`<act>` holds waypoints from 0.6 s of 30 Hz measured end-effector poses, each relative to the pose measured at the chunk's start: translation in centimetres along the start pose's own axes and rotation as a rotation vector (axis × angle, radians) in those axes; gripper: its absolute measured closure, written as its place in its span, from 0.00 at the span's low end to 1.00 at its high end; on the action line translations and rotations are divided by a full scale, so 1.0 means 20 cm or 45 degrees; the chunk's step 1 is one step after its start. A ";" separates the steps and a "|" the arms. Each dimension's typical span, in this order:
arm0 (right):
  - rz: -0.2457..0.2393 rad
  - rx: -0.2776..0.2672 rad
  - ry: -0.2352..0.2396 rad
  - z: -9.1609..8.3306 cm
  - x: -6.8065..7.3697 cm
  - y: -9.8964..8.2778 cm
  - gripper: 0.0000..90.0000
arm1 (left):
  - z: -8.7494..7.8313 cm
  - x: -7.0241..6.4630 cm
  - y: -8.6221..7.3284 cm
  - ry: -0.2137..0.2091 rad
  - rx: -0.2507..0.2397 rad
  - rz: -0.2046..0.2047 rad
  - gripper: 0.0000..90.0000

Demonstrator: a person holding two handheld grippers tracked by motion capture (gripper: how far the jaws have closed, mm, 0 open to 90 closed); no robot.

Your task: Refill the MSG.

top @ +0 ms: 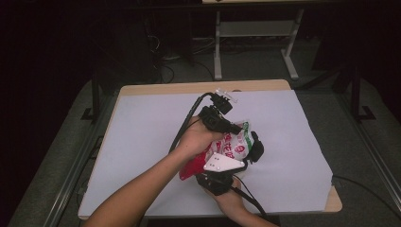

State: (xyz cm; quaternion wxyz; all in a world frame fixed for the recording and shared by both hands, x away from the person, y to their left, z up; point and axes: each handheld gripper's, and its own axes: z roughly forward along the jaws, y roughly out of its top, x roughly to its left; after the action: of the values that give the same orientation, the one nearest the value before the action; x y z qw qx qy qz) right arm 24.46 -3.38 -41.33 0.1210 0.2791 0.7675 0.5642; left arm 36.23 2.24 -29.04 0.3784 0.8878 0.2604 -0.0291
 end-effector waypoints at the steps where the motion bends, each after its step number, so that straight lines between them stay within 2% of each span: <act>1: 0.000 0.000 0.000 0.00 0.00 0.00 1.00 | 0.00 0.00 0.00 0.000 0.000 0.000 1.00; 18: 0.017 -0.006 0.019 0.00 0.00 0.00 1.00 | 0.01 0.00 0.00 0.014 0.010 0.005 1.00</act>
State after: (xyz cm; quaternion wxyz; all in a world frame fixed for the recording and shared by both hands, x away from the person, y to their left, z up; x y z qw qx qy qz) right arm 24.44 -3.24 -41.31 0.1121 0.2799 0.7653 0.5687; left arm 36.20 2.15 -29.11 0.3734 0.8900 0.2606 -0.0244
